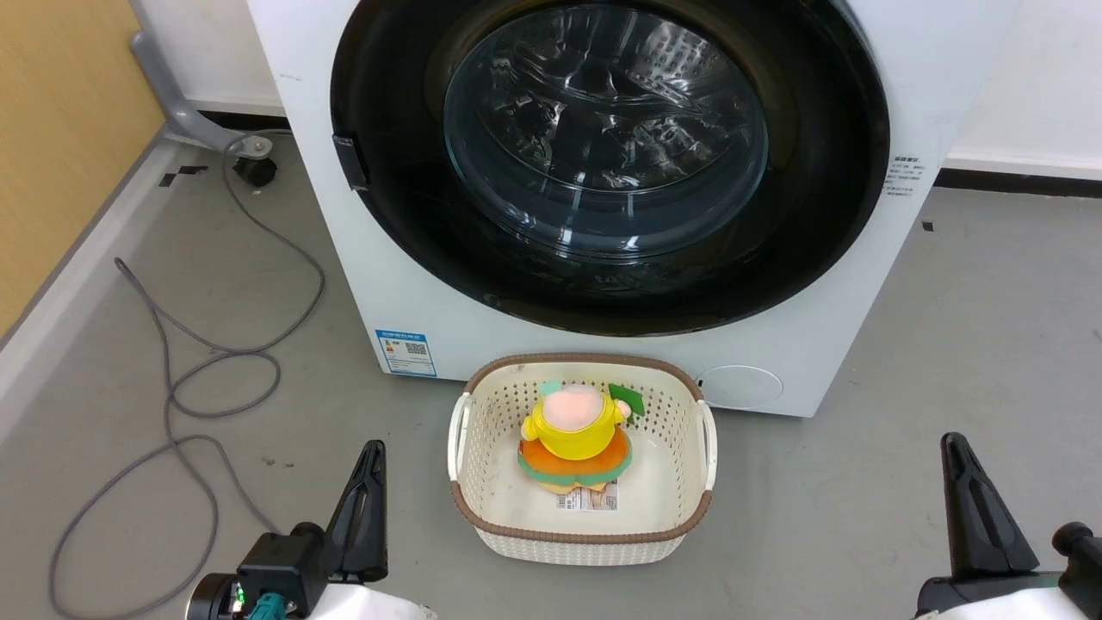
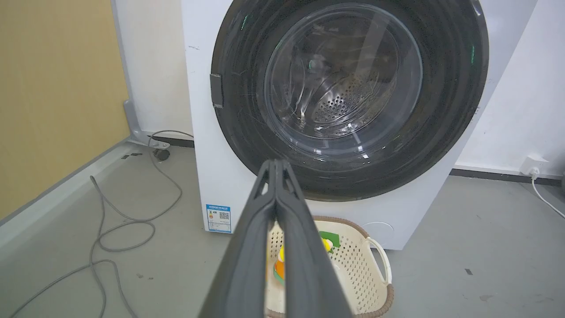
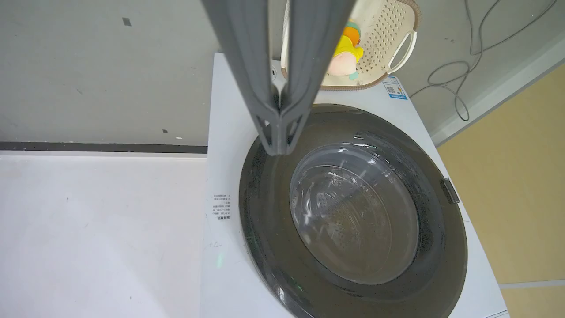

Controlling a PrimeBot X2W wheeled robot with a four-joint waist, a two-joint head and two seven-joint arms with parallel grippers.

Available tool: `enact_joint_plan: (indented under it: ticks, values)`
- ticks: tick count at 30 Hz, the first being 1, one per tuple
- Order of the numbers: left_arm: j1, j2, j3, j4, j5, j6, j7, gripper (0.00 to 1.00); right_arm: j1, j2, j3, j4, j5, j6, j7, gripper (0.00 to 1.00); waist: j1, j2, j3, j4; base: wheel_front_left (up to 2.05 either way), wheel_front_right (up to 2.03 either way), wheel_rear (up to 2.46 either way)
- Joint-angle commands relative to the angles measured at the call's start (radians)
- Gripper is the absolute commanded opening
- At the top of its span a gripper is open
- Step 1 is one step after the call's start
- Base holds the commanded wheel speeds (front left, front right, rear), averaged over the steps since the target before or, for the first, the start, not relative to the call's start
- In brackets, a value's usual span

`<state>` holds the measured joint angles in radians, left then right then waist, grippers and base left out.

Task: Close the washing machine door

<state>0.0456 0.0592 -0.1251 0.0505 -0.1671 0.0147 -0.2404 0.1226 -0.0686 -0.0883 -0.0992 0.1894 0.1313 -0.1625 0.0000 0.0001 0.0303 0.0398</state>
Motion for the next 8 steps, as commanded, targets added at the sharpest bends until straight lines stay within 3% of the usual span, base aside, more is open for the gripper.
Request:
enact_joint_plan:
  ticks: [1, 8]
  values:
    - [-0.004, 0.000, 0.005, -0.004, 0.012, -0.001, 0.006, 0.00, -0.009, 0.001, 0.004, 0.004, -0.012, 0.000, 0.004, 0.00, 0.0000, -0.0001, 0.000, -0.001, 0.00, 0.00, 0.00]
    - [-0.006, 0.000, 0.012, -0.006, 0.021, -0.002, 0.020, 0.00, -0.016, 0.003, 0.009, 0.010, -0.023, 0.000, 0.013, 0.00, 0.0000, -0.0001, -0.002, -0.003, 0.00, 0.00, 0.00]
